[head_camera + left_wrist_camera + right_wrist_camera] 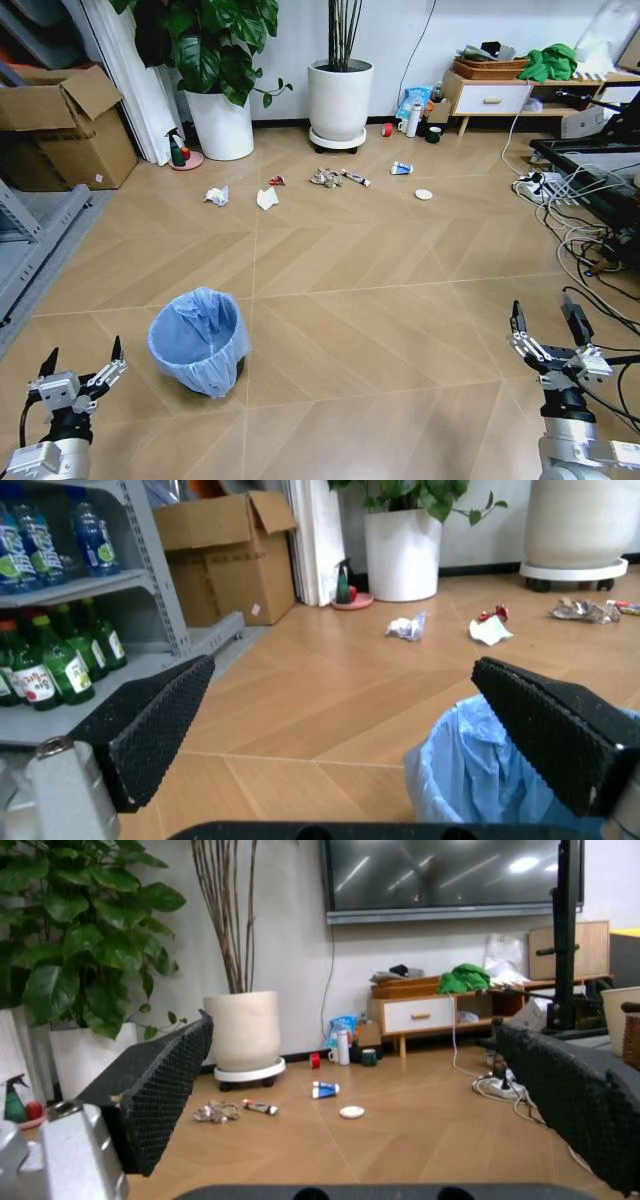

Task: Pick up the trash bin and place the garbage on the floor into it.

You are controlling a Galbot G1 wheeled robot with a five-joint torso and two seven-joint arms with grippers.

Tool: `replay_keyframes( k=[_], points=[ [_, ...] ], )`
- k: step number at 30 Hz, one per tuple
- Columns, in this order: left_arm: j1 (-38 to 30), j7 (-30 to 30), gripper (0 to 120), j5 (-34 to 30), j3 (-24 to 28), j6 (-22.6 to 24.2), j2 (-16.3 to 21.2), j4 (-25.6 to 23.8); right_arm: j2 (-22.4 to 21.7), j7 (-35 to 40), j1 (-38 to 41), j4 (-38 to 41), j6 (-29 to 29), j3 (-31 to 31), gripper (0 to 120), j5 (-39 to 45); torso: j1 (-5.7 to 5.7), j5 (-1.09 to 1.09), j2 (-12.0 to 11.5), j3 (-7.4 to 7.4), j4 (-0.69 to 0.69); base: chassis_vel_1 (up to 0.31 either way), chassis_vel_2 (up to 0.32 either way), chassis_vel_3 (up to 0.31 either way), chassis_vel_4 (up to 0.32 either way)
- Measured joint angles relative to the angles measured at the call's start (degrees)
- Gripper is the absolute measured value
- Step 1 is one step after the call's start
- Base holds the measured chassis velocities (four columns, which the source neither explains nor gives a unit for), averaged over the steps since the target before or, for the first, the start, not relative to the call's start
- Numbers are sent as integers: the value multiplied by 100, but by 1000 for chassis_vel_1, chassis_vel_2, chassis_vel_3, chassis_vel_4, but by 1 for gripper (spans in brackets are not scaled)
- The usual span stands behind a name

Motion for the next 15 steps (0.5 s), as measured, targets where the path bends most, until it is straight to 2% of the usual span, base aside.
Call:
replay_keyframes(
  k=[11, 13, 15],
  points=[
    [133, 48, 100, -188, 7, -6, 101, 56, 9, -189, -85, 27, 134, 10, 100, 12, 0, 0, 0, 0, 0, 0, 0, 0, 0],
    [115, -61, 100, -191, 86, 157, 251, -14, -94, -193, -81, 44, 133, 15, 100, 108, 0, -1, 0, 0, 1, 0, 0, 0, 0],
    [4, -322, 100, -310, 194, 705, 477, -152, -254, -183, 34, 12, 80, 29, 100, 206, 0, -1, 0, 0, 1, 0, 0, 0, 0]
  ],
)
